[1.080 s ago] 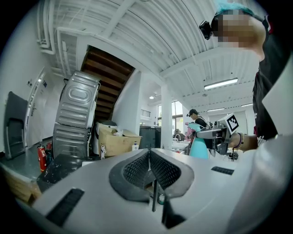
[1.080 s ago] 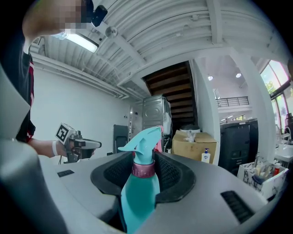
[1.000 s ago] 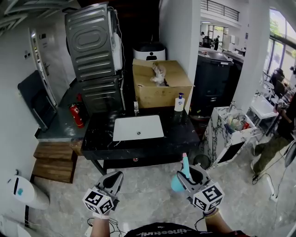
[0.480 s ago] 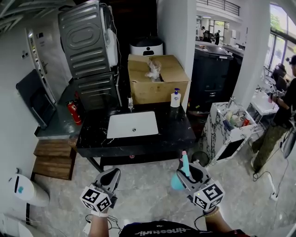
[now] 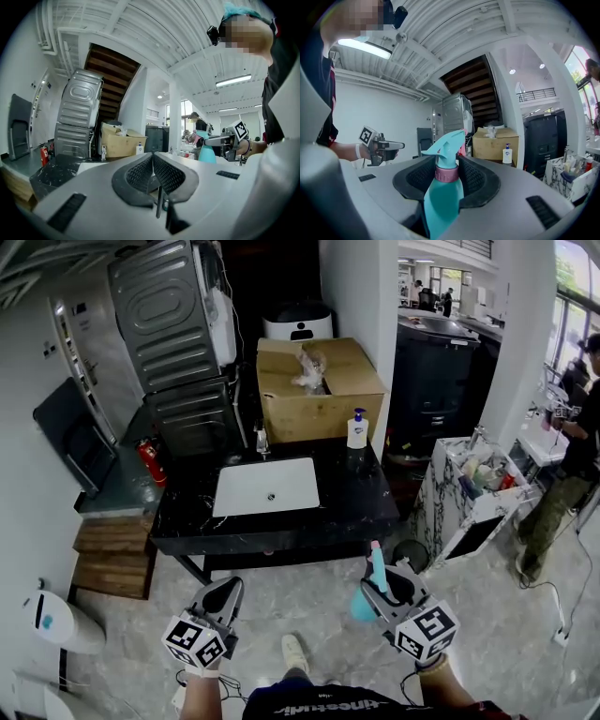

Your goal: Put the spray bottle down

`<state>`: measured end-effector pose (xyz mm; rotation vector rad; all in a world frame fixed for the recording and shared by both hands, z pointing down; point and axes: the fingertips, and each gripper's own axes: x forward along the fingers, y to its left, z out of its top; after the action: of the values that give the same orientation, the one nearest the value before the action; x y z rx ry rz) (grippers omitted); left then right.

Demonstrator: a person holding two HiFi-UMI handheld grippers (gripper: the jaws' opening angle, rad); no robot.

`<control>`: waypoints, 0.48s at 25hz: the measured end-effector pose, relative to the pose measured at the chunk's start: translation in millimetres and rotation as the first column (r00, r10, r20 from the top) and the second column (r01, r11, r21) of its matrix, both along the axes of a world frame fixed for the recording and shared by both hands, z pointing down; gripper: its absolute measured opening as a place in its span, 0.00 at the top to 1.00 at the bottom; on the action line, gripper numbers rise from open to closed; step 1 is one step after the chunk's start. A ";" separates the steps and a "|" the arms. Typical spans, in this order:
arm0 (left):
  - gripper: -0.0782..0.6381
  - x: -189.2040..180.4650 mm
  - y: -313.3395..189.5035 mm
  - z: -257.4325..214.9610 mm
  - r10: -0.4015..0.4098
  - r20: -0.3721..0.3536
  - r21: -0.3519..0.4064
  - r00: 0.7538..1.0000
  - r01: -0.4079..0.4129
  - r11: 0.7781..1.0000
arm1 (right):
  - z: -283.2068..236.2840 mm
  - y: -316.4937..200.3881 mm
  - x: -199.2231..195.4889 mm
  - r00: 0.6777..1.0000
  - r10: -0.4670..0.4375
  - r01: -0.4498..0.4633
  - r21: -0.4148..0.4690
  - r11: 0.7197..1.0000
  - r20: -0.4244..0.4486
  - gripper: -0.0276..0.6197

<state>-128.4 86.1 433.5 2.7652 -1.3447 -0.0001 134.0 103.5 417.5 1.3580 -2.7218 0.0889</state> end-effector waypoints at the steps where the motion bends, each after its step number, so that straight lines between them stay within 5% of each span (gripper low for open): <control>1: 0.87 1.2 -7.3 1.9 -0.002 -0.003 -0.003 1.000 0.002 1.000 | 1.9 -6.5 0.0 1.000 0.001 -0.001 -0.003 1.000 -0.006 0.68; 12: 0.87 -22.3 -155.8 4.8 0.055 -0.050 0.018 0.997 -0.054 0.998 | -5.5 -133.0 -27.0 0.997 0.059 -0.060 -0.010 0.998 -0.054 0.68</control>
<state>-150.7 -69.7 438.3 2.7949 -1.2630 -0.0784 107.0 -29.5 411.9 1.4174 -2.6339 0.0717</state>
